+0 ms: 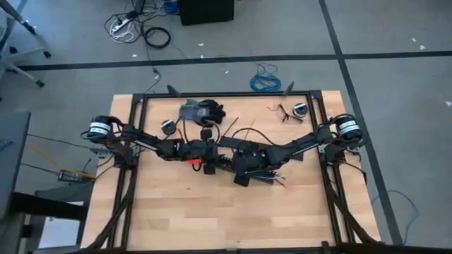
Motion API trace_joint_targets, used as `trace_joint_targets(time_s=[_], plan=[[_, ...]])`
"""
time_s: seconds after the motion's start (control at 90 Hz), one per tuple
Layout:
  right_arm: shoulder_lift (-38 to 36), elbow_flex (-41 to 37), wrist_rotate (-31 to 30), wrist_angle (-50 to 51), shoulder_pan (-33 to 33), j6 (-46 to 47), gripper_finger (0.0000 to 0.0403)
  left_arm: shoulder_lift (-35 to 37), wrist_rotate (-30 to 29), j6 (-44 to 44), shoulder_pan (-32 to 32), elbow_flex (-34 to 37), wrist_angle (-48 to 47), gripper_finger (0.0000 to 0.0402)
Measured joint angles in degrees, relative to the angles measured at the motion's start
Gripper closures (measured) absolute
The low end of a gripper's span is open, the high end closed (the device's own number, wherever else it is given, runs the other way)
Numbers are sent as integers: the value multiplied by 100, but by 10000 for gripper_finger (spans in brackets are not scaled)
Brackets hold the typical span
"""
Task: Ziptie cables
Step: Put the cable wires in the black cable duct
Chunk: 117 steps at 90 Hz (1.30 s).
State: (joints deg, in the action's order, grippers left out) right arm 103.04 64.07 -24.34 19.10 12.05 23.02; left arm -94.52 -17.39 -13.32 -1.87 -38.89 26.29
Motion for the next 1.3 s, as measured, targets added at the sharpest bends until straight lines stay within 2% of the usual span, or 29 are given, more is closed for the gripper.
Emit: trace_joint_targets(time_s=[0.244,0.533,0.978,1.189,1.3], plan=[[4,0,-144,-27,-27,-28,218,0,1,-2,0,0,8,239],[671,22,-6,-336,-61,-77,221,-2,0,-9,0,0,-15,239],[-480,144,5,-174,-107,-520,234,0,1,-121,0,2,136,239],[-402,140,29,143,-52,-163,234,0,2,-119,0,2,122,239],[-380,140,-220,290,33,-117,235,-1,2,-118,0,2,122,239]])
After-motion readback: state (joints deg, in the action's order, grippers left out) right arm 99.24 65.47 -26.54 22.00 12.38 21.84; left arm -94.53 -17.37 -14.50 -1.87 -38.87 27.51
